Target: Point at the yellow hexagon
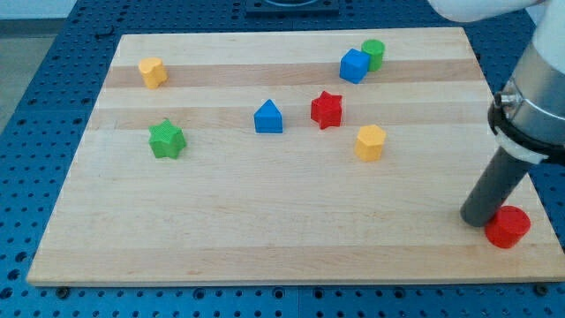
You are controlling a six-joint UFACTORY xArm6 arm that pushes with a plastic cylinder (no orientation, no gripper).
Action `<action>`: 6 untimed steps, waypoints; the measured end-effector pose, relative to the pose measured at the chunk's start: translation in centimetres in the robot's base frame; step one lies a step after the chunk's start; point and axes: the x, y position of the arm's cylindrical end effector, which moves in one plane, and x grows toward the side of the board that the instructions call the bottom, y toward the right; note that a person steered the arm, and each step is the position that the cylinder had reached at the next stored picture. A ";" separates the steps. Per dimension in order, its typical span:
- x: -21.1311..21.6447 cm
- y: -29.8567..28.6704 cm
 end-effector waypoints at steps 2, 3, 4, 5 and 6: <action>-0.4 1.7; -4.8 1.7; -11.1 0.0; -14.9 -7.0; -14.7 -12.8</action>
